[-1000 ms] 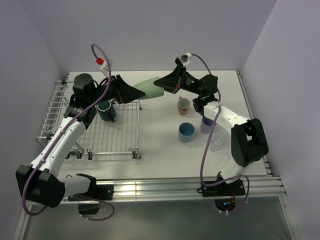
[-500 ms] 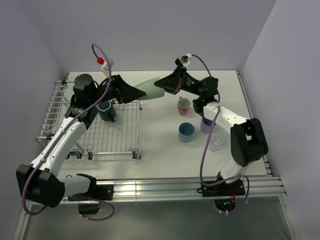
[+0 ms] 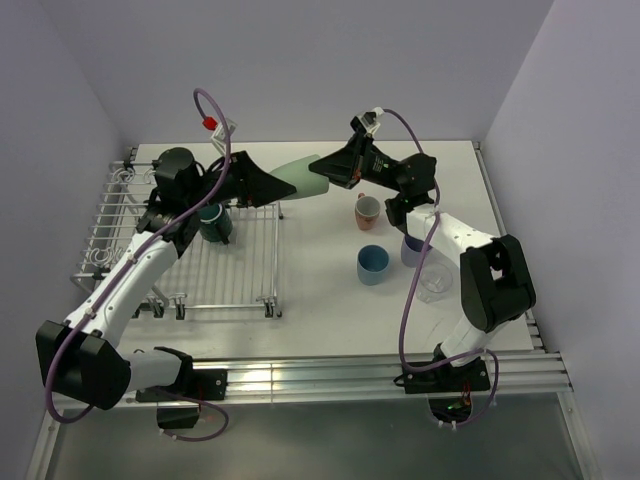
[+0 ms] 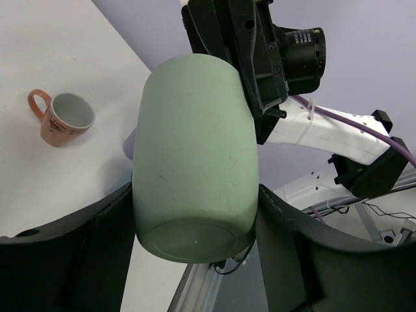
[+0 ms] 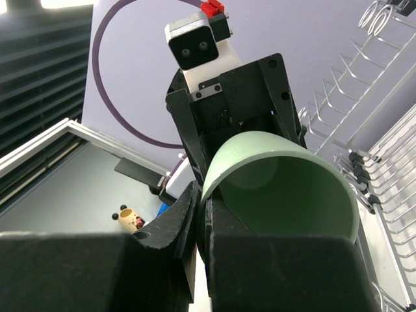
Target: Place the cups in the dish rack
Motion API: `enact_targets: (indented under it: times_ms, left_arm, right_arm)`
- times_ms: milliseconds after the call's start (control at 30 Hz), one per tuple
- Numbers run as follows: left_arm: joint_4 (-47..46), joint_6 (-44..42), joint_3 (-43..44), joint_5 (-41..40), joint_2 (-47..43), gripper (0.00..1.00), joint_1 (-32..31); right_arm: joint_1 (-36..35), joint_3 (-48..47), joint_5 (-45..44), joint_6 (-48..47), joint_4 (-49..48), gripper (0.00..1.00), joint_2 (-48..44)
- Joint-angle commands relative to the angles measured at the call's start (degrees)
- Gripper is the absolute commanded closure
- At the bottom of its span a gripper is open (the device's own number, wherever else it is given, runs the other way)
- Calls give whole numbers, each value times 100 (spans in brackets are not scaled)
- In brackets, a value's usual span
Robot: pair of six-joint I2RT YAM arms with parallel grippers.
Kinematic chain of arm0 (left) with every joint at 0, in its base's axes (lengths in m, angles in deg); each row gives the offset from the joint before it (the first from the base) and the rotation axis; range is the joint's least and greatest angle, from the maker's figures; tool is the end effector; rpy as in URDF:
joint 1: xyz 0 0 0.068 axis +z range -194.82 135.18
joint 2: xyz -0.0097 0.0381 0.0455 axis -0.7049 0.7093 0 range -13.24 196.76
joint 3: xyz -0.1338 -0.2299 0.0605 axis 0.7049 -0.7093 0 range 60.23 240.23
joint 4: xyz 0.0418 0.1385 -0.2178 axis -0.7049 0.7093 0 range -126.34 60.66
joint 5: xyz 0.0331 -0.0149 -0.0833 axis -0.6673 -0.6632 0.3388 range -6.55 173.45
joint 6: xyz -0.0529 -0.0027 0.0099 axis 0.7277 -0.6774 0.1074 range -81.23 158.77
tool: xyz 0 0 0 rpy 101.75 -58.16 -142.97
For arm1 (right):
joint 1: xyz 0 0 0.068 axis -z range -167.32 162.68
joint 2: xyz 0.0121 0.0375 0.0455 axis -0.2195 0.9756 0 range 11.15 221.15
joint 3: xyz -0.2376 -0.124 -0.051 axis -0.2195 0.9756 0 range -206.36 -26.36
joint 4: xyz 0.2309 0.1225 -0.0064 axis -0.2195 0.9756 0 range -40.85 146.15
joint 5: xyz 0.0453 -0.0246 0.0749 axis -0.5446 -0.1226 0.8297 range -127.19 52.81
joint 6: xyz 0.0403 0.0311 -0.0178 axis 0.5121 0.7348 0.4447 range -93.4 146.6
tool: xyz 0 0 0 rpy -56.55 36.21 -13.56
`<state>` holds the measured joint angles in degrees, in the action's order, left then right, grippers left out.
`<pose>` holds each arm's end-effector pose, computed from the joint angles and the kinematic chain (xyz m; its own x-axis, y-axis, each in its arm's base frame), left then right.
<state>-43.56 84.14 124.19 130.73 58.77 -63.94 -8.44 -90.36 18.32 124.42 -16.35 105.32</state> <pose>0.2632 -0.1189 0.3883 -0.6616 -0.2816 -0.6950 0.6341 0.2846 -0.7189 0.3235 0.1564 0.3599 -0.8970 0.2548 -0.3612 -0.4213 -0.2452 0.8731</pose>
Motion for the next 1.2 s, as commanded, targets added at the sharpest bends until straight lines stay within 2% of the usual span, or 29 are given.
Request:
enact_targets:
  times_ms: [0, 33, 67, 100, 167, 200, 300, 400, 500, 533, 600, 633, 700, 733, 767, 800, 867, 1000, 1167]
  left_arm:
    - [-166, -19, 143, -106, 6, 58, -40]
    - [-113, -45, 195, -132, -11, 65, -48]
    - [-52, -80, 221, -167, -20, 80, -57]
    - [53, -150, 239, -246, -46, 86, -49]
    - [229, -238, 318, -369, -143, 100, -57]
    - [361, -334, 371, -517, -178, 100, -57]
    - [722, -519, 529, -886, -318, 100, -49]
    - [1354, -730, 722, -1194, -450, 100, -31]
    - [2205, -1072, 1100, -1748, -460, 100, -14]
    - [2460, -1178, 1362, -2071, -416, 100, -5]
    - [3339, -1502, 1662, -2503, -337, 100, 39]
    - [3637, -1591, 1968, -3062, -293, 100, 48]
    - [4508, -1925, 2468, -3540, -48, 100, 101]
    - [4771, -2013, 2620, -3734, 49, 100, 127]
    - [5227, -2179, 2769, -4127, 172, 100, 145]
    - [5431, -2259, 3014, -4314, 408, 100, 180]
    - [5775, -2452, 3227, -4665, 638, 100, 197]
    - [6224, -2664, 3500, -4694, 1191, 100, 198]
    - [6251, -2778, 3482, -4527, 1675, 99, 189]
  right_arm:
    - [-32, 64, 4, -166, -333, 100, -21]
    - [-41, 64, 4, -193, -280, 99, -30]
    - [-41, 64, 13, -272, -245, 95, -48]
    - [-32, 81, -4, -307, -201, 86, -57]
    - [-23, 108, -22, -473, -34, 77, -118]
    - [-6, 143, -40, -544, 27, 67, -144]
    - [55, 248, -92, -676, 142, 53, -224]
    - [178, 414, -136, -711, 195, 48, -320]
    - [258, 599, -277, -1097, 667, 47, -566]
    - [301, 617, -329, -1307, 1322, 47, -758]
    - [311, 565, -645, -2298, 2316, 47, -996]
    - [285, 504, -1134, -3199, 3618, 46, -1258]
    - [214, 337, -1777, -3977, 4725, 46, -1532]
    - [153, 267, -2128, -4616, 5652, 46, -1733]
    - [48, 101, -2810, -4884, 6044, 46, -1814]
    - [-23, 21, -3122, -5121, 6692, 46, -1867]
    - [-189, -172, -3841, -5650, 7163, 46, -1999]
    - [-418, -296, -4678, -6212, 7883, 46, -2175]
    - [-620, -384, -5260, -6503, 8245, 46, -2149]
